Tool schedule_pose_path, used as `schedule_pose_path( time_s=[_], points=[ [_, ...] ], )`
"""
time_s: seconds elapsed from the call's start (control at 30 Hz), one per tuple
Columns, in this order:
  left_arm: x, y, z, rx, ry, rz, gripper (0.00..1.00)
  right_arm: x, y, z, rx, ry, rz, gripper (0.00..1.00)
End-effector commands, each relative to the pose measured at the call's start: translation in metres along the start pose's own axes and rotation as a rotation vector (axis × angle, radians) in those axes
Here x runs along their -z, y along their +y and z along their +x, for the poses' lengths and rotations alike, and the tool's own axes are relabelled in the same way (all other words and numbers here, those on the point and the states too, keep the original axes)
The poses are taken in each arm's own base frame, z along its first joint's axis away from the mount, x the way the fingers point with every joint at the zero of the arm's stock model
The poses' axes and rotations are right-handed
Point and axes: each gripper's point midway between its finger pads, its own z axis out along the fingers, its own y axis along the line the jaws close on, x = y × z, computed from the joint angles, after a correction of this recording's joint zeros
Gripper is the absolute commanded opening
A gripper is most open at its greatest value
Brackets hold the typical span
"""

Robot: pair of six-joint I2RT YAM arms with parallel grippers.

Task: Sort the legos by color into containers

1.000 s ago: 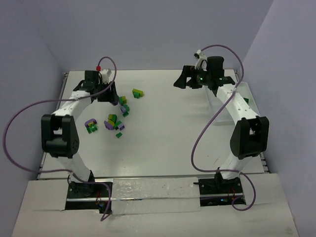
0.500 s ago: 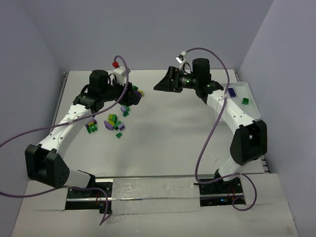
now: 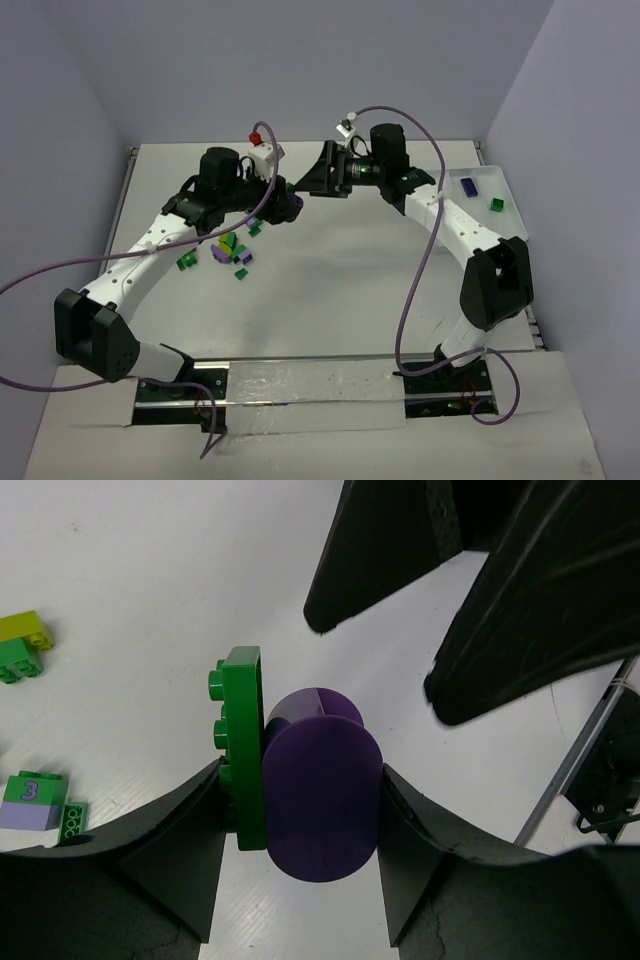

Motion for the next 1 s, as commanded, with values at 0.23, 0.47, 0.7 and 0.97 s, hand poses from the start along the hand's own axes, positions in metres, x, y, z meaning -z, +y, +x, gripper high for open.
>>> schedule_pose_path(
  time_s=[0.23, 0.47, 0.7, 0.97],
  points=[
    [0.002, -0.005, -0.021, -0.049, -0.053, -0.029, 0.25, -0.021, 0.007, 0.033, -0.011, 0.096, -0.03, 0.88],
    [0.003, -0.003, -0.024, -0.059, -0.064, -0.041, 0.24, -0.026, 0.0, 0.052, -0.033, 0.154, -0.025, 0.81],
    [0.004, -0.002, -0.027, -0.066, -0.072, -0.054, 0.24, -0.027, -0.001, 0.058, -0.06, 0.171, -0.041, 0.66],
    [0.003, 0.012, -0.03, -0.071, -0.088, -0.129, 0.26, -0.025, 0.003, 0.067, -0.086, 0.2, -0.081, 0.49]
  ],
)
